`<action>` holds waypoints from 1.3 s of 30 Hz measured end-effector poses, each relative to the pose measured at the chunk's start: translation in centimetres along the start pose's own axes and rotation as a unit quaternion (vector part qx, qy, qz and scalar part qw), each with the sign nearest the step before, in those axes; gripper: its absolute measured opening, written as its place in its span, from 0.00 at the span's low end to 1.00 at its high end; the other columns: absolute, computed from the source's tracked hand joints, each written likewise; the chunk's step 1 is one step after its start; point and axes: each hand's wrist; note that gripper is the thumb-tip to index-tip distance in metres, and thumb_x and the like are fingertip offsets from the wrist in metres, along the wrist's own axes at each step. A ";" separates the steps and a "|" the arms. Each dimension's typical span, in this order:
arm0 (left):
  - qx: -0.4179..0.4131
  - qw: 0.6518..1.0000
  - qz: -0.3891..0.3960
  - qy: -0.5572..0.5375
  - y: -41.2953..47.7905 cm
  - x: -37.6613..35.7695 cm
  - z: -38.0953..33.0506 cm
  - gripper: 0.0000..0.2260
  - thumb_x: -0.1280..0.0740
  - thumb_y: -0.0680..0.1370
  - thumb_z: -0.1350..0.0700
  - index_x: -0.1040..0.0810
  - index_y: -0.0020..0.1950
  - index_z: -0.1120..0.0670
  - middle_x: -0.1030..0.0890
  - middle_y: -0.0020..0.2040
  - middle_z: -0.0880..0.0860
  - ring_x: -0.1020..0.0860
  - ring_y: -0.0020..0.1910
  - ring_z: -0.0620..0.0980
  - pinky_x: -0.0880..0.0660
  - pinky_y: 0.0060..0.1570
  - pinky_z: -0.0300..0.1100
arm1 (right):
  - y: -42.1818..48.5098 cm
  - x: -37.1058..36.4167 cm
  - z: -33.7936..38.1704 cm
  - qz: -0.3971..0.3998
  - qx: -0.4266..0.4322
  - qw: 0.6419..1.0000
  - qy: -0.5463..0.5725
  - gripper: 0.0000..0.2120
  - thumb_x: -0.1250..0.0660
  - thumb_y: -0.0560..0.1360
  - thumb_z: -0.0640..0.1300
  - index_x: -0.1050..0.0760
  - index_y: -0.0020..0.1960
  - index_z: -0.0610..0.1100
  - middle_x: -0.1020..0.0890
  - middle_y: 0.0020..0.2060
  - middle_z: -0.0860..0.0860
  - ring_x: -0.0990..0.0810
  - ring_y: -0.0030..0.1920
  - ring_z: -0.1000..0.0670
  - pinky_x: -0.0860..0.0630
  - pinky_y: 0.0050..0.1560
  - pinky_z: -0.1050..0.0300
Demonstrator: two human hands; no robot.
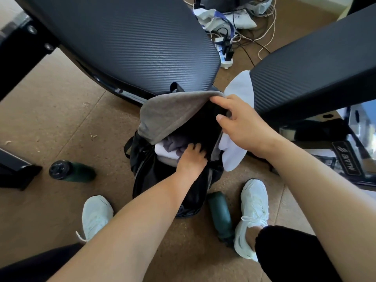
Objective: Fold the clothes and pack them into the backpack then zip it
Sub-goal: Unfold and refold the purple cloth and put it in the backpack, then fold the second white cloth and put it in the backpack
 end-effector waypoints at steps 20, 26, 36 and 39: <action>-0.046 0.910 -0.287 -0.296 -6.0 0.7 3.3 0.18 0.28 0.71 0.62 0.17 0.60 0.53 0.17 0.59 0.51 0.21 0.56 0.55 0.25 0.53 0.50 | -3.2 2.5 -0.3 -0.063 -0.054 0.996 -0.033 0.11 0.35 0.80 0.39 0.17 0.55 0.51 0.18 0.53 0.54 0.19 0.49 0.55 0.28 0.45 0.67; 0.007 0.802 -0.519 -0.294 -10.0 9.2 3.2 0.11 0.28 0.73 0.65 0.14 0.54 0.57 0.16 0.49 0.52 0.19 0.46 0.55 0.27 0.43 0.49 | -4.9 2.7 -1.2 -0.114 -0.182 0.977 -0.004 0.09 0.34 0.77 0.40 0.18 0.54 0.50 0.17 0.50 0.52 0.18 0.50 0.49 0.20 0.47 0.53; 0.173 0.912 -0.135 -0.346 -2.2 19.6 6.6 0.22 0.41 0.82 0.43 0.31 0.74 0.50 0.19 0.63 0.56 0.25 0.63 0.61 0.33 0.56 0.51 | -4.8 2.2 -3.0 0.017 -0.213 0.971 0.102 0.25 0.37 0.79 0.32 0.28 0.75 0.45 0.29 0.75 0.48 0.31 0.74 0.46 0.34 0.62 0.59; 0.179 0.856 0.002 -0.485 1.4 20.4 7.4 0.24 0.40 0.82 0.45 0.33 0.76 0.54 0.25 0.70 0.56 0.27 0.67 0.58 0.32 0.55 0.47 | -4.7 2.5 -3.1 0.014 -0.218 0.971 0.100 0.23 0.40 0.79 0.31 0.25 0.71 0.44 0.28 0.74 0.45 0.29 0.72 0.43 0.30 0.64 0.55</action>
Point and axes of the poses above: each hand's wrist, its own y-axis towards the middle knuckle, its own x-axis out of the back of the hand, z = x × y
